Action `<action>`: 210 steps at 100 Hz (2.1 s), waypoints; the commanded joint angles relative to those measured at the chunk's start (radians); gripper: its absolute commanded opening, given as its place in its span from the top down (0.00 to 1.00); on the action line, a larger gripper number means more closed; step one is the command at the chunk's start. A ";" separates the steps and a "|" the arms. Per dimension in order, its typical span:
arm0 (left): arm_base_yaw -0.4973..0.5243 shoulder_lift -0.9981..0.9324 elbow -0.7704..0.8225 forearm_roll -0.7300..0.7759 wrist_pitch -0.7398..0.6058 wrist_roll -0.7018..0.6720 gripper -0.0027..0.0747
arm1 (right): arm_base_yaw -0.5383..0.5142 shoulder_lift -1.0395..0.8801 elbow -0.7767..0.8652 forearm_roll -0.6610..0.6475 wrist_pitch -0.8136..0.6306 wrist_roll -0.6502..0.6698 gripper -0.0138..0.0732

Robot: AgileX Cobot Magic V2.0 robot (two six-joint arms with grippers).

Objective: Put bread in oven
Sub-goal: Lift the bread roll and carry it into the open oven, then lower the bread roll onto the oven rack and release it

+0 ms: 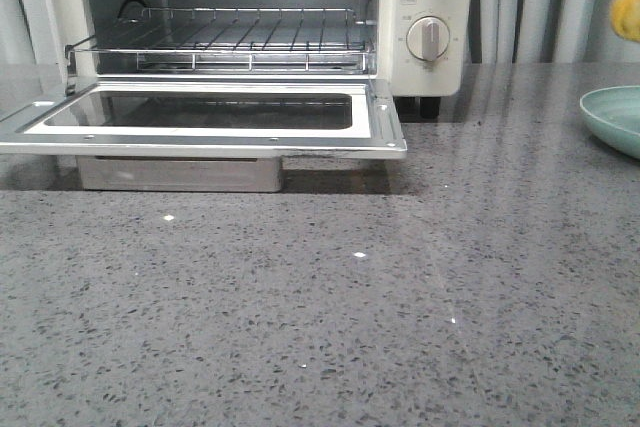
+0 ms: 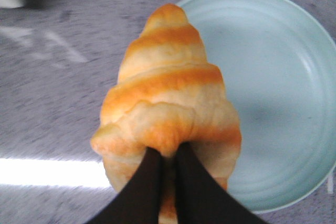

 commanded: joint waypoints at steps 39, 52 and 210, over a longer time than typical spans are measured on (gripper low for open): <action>0.088 -0.027 0.000 -0.112 -0.079 0.068 0.99 | 0.415 -0.172 -0.023 0.014 -0.013 -0.063 0.93; 0.088 -0.027 0.013 -0.129 -0.077 0.068 0.99 | 0.535 -0.167 -0.023 0.014 -0.128 -0.105 0.93; 0.088 -0.027 0.019 -0.133 -0.075 0.068 0.99 | 0.580 0.548 -0.682 -0.416 -0.252 -0.227 0.93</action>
